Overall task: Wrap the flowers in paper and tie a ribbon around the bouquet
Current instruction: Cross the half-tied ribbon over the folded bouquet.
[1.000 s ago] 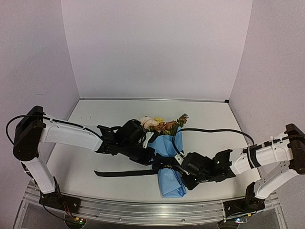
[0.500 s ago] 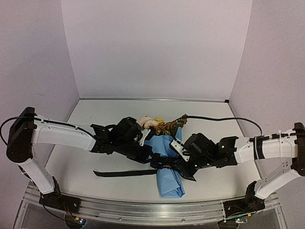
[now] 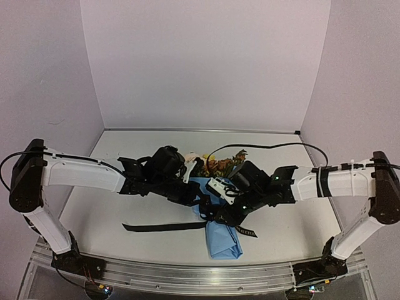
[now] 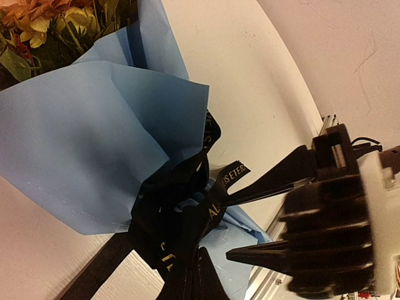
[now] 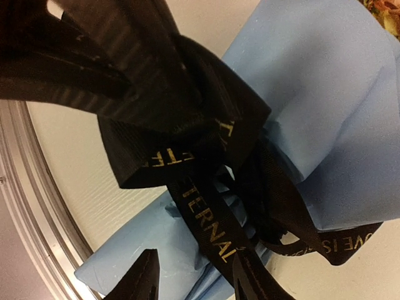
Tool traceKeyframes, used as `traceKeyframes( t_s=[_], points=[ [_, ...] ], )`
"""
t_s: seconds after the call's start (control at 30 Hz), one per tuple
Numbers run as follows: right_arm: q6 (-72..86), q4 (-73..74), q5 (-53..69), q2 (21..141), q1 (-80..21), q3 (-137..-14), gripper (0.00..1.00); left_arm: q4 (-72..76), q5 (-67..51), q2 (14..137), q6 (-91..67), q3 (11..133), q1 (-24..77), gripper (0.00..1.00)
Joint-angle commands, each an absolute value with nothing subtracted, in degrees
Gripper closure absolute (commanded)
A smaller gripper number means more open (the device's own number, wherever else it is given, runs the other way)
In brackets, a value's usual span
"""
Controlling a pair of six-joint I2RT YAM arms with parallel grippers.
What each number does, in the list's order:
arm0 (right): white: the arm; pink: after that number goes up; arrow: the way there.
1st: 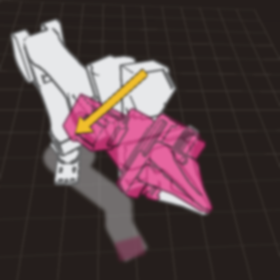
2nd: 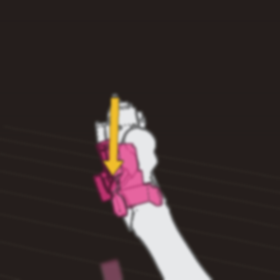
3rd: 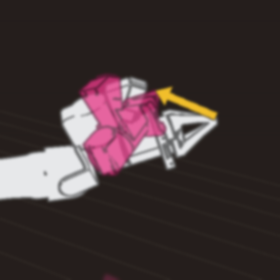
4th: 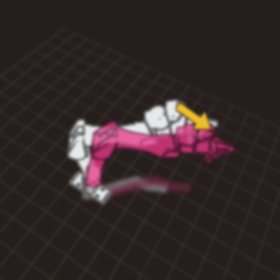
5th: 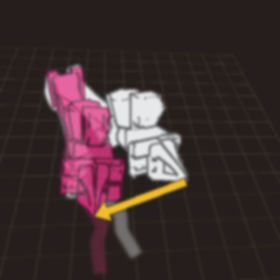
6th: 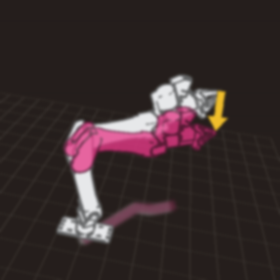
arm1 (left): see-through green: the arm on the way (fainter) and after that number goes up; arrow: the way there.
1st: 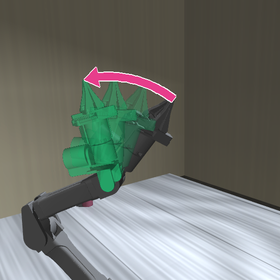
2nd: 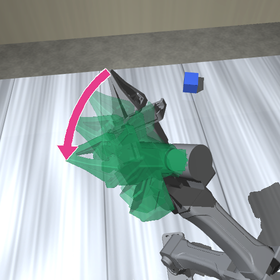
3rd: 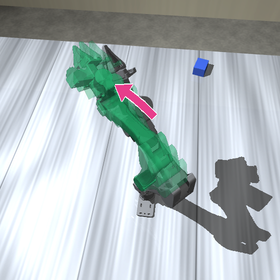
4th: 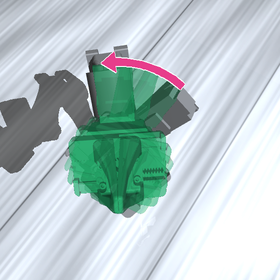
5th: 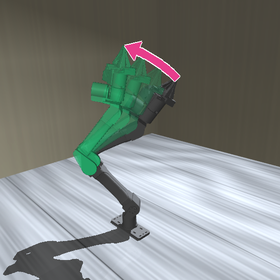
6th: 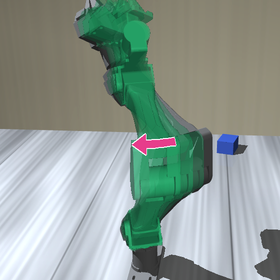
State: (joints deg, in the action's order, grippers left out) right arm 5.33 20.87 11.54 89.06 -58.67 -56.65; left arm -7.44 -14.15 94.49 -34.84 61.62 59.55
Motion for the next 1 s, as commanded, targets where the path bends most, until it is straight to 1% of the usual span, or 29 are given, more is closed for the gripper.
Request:
traceKeyframes(
  t_s=[0.0, 0.27, 0.5, 0.67, 0.8, 0.97],
  points=[
    [5.0, 23.21, 11.57, 91.85, -58.8, -60.13, 0.6, -7.04, -15.37, 94.71, -35.33, 64.05, 59.12, 1.0],
    [5.68, 23.55, 8.14, 95.32, -58.84, -61.59, 0.65, -6.77, -15.92, 94.73, -35.42, 63.74, 58.89, 1.0],
    [7.47, 23.29, 7.57, 96.07, -58.81, -62.07, 0.8, -6.77, -15.87, 94.35, -35.43, 63.23, 58.8, 1.0],
    [10.77, 23.2, 9.56, 96.06, -58.8, -63.17, 0.9, -6.61, -15.91, 94.12, -35.59, 62.55, 58.8, 1.0],
    [15.04, 22.65, 12.56, 96.06, -58.82, -64.19, 0.9, -6.42, -15.98, 93.64, -35.77, 61.79, 58.8, 1.0],
    [17.57, 22.32, 11.48, 96.37, -58.86, -64.69, 0.9, -6.07, -16.07, 93.17, -35.81, 61.0, 58.8, 1.0]
  ],
)
